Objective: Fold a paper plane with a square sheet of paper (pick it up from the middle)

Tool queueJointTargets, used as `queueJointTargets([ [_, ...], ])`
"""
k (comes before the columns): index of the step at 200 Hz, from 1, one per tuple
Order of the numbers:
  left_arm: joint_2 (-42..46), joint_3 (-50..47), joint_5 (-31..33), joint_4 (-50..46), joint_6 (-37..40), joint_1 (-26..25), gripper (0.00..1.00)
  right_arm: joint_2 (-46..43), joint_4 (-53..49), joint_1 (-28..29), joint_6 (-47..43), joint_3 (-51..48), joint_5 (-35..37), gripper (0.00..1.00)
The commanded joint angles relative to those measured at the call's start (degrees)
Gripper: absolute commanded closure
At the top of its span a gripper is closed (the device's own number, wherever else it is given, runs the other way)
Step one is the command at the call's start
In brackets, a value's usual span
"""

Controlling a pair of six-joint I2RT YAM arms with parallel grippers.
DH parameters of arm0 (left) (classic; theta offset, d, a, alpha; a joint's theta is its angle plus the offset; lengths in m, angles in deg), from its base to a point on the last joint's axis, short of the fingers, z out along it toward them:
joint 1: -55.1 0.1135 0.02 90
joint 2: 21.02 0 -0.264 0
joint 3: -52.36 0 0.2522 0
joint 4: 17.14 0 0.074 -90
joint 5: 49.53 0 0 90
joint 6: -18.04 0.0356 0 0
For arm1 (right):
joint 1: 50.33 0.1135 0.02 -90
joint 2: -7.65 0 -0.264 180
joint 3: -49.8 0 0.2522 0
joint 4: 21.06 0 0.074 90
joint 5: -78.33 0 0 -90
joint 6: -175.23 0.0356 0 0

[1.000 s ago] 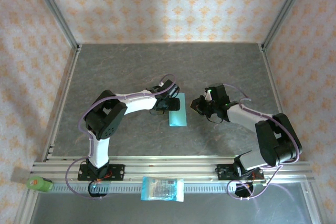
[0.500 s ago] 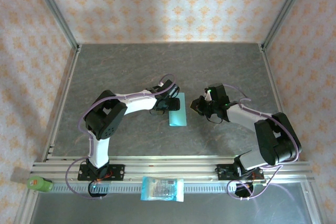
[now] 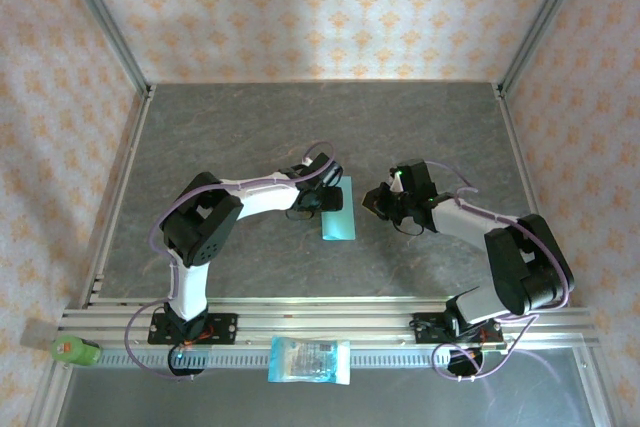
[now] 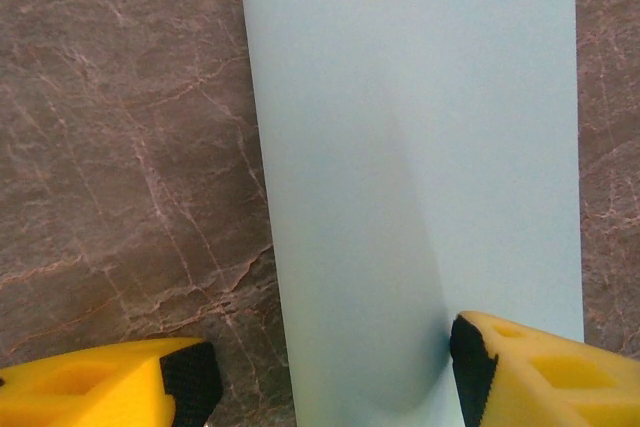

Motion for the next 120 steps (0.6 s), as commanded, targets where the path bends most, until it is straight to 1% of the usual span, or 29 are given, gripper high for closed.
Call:
queueJointTargets([
  [1,-11.18,-5.16,3.12,0.67,-0.34,1.47,0.3,0.69,0.57,0.27,0.04,0.21,0.75,0.89],
  [120,-11.3,-5.07,3.17,0.76,-0.34,1.39,0.29,1.31,1.53,0.44,0.55,0.12,0.29,0.88],
])
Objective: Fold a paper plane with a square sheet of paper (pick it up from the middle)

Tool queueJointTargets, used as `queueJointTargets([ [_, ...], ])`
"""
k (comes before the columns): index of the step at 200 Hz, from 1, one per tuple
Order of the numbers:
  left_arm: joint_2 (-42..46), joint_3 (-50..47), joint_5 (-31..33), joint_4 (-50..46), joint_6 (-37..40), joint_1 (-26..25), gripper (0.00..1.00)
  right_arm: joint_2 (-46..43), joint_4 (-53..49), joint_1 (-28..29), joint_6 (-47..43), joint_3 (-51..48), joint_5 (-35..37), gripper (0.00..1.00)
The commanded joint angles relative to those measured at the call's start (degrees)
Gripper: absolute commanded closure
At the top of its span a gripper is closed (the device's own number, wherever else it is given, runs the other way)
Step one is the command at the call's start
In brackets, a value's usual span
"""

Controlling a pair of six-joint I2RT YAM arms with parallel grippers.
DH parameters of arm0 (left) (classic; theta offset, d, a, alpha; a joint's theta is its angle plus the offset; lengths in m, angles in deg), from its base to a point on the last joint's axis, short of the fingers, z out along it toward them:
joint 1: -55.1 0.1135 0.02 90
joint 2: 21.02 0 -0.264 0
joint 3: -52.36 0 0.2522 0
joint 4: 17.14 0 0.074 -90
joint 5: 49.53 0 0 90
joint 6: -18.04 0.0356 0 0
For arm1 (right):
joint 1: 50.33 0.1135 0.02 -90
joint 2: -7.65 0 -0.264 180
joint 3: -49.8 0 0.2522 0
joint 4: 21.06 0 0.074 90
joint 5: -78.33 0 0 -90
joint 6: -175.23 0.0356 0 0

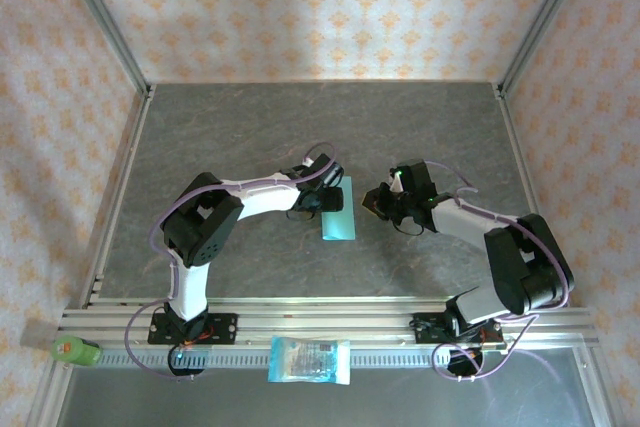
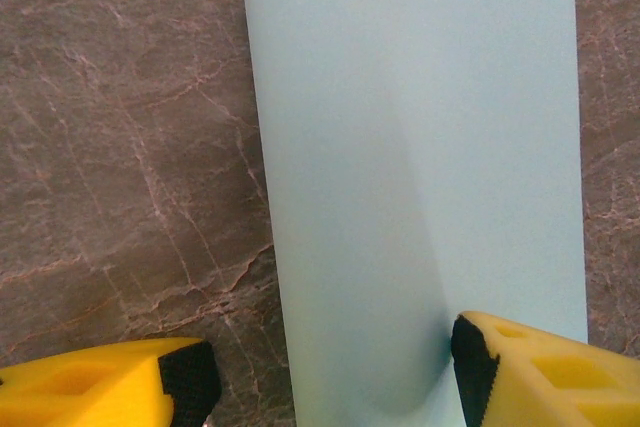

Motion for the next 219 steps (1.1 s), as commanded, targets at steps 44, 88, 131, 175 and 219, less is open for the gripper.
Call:
queueJointTargets([
  [44,-11.49,-5.15,2.22,0.93,-0.32,1.7,0.29,4.31,2.74,3.37,0.75,3.02,0.8,0.92],
  [88,-11.63,-5.07,1.95,1.28,-0.36,1.75,0.29,9.26,5.86,4.87,2.35,5.18,1.74,1.0],
  [131,-12.0,-4.92,1.8,1.36,-0.3,1.69,0.29,12.68,7.6,4.85,2.59,6.68,0.29,1.0],
  [175,-12.04,-4.89,1.56,1.54,-0.15,1.76,0.29,15.2,8.56,4.85,2.69,7.5,-0.81,1.0],
  [219,-12.22,-4.74,1.32,1.72,-0.06,1.6,0.29,17.45,8.01,4.94,1.56,6.05,-0.03,1.0],
])
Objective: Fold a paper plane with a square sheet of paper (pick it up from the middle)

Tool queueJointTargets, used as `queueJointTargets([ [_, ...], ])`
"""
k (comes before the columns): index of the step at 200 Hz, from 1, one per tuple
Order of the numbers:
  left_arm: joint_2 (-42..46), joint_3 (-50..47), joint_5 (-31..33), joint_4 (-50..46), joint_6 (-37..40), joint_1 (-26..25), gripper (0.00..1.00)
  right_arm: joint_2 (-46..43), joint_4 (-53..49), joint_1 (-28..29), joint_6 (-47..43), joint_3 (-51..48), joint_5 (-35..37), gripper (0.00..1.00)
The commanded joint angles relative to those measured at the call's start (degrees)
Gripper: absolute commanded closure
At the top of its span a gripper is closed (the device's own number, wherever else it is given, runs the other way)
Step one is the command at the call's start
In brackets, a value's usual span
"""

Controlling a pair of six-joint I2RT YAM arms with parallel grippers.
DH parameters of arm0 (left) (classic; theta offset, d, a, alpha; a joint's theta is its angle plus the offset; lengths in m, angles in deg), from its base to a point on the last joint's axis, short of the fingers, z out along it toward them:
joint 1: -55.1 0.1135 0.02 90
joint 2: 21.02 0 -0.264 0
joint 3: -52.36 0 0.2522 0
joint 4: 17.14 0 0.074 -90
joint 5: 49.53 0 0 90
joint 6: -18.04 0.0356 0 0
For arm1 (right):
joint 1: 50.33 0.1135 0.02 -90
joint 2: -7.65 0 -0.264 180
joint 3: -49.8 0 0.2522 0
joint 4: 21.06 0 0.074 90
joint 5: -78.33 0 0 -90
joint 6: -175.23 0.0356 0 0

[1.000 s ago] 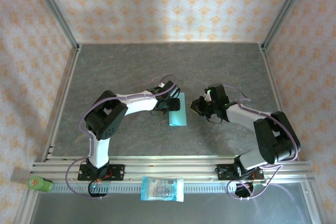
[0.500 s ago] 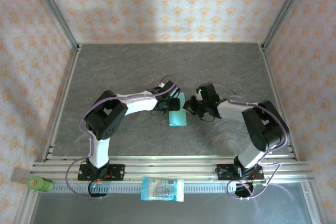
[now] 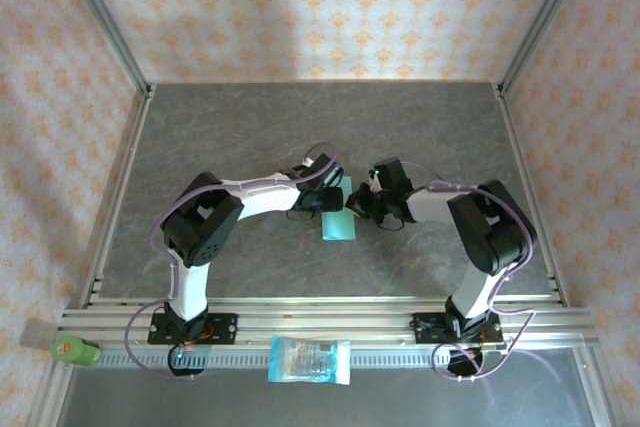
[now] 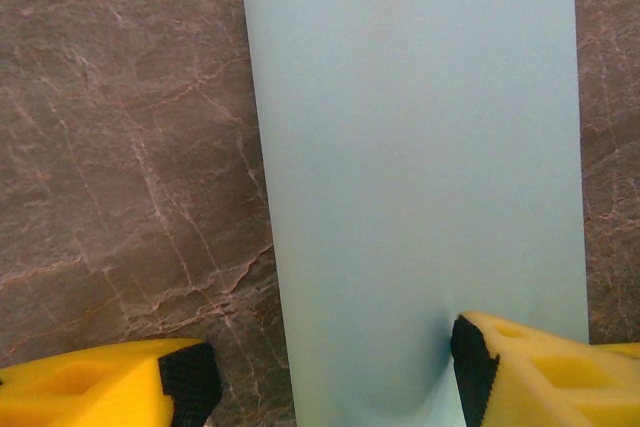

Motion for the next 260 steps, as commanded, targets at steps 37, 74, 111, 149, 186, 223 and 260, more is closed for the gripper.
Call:
queueJointTargets([
  [37,-11.93,-4.86,1.06,1.68,-0.08,1.6,0.29,3.3,-2.31,0.41,-2.75,-2.93,4.12,1.0],
  [74,-9.49,-4.28,-0.88,1.59,-0.08,1.36,0.29,3.55,-4.4,0.28,-4.38,-4.02,5.93,1.0],
  [111,-3.11,-1.51,-1.86,-0.2,0.09,1.5,0.28,3.59,-8.55,0.08,-7.87,-2.67,6.19,1.0],
  [149,7.07,-2.17,-2.73,0.86,-0.42,1.84,0.25,3.07,-11.95,-1.47,-12.01,-2.66,3.88,1.0],
  [186,15.41,-7.52,-7.33,6.5,-2.58,3.8,0.31,1.47,-15.32,-3.67,-15.2,-3.08,2.94,1.0],
  [223,21.82,-18.03,-20.68,23.57,-7.81,6.67,0.87,1.17,-16.24,-4.77,-16.02,-3.36,2.2,1.0],
  [260,19.66,-23.9,-34.91,43.04,-14.95,7.13,1.0,1.28,-15.57,-4.84,-15.24,-3.78,3.02,1.0],
])
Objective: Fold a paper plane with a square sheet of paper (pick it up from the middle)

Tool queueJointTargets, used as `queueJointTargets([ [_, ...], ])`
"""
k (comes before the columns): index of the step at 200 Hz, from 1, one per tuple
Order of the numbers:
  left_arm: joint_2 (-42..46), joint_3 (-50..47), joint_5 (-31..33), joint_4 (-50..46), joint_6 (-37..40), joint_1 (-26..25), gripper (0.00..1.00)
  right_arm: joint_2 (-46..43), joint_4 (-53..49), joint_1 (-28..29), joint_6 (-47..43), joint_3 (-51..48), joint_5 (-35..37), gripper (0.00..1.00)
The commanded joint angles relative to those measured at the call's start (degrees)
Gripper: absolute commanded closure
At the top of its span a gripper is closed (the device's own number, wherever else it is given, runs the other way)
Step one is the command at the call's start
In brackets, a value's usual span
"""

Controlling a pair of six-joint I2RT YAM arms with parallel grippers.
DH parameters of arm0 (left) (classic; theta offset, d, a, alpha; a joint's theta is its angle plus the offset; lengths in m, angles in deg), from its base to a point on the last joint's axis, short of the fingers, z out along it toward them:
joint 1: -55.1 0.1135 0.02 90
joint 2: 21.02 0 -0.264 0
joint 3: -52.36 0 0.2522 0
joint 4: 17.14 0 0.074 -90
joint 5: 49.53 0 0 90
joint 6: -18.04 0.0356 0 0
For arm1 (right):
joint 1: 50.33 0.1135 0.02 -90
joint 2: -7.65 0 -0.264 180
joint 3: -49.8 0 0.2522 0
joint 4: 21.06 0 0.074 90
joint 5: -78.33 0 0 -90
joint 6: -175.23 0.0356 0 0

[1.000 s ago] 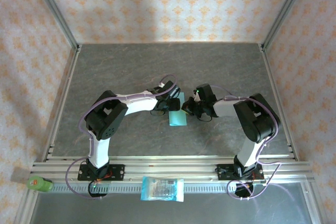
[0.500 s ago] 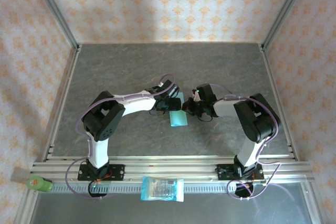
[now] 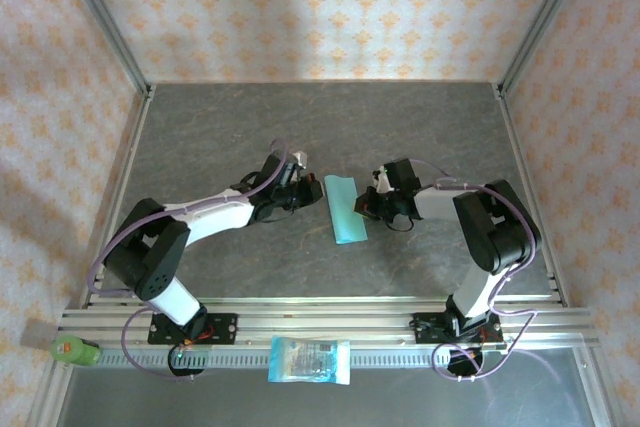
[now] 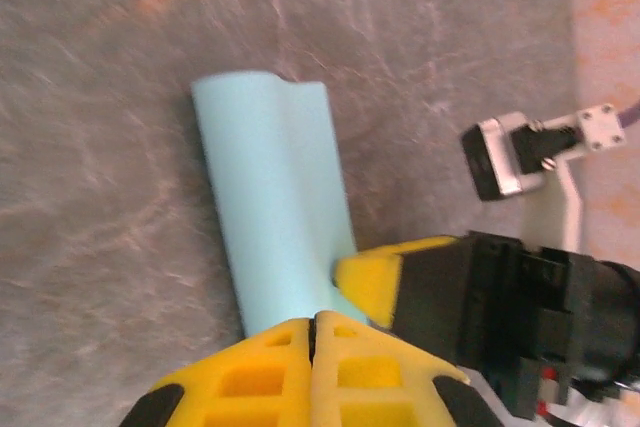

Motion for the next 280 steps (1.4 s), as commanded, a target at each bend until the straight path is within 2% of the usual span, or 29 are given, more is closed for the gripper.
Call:
queueJointTargets([
  [1,-1.95,-2.42,-12.59,17.12,-6.11,0.16,1.0,1.89,-9.88,-0.65,-0.92,-3.2,6.1,1.0],
  [15,-4.09,-2.33,-14.59,19.75,-7.13,0.1,1.0,1.96,-9.29,-0.65,-0.41,-3.45,6.15,1.0],
  [64,-9.54,0.81,-17.01,19.92,-7.55,-0.96,1.0,1.96,-8.82,-0.63,-0.05,-3.96,6.23,1.0],
  [140,-14.47,2.74,-13.41,12.73,-4.63,-1.64,1.0,1.78,-8.12,-0.64,0.35,-4.73,6.3,1.0],
  [233,-15.91,-3.25,-4.33,3.39,0.98,-0.97,1.0,1.79,-7.85,-0.62,0.44,-5.42,6.6,1.0],
  [280,-12.74,2.58,-7.12,3.03,1.87,-0.82,1.0,1.7,-8.02,-0.62,0.53,-5.48,6.78,1.0],
])
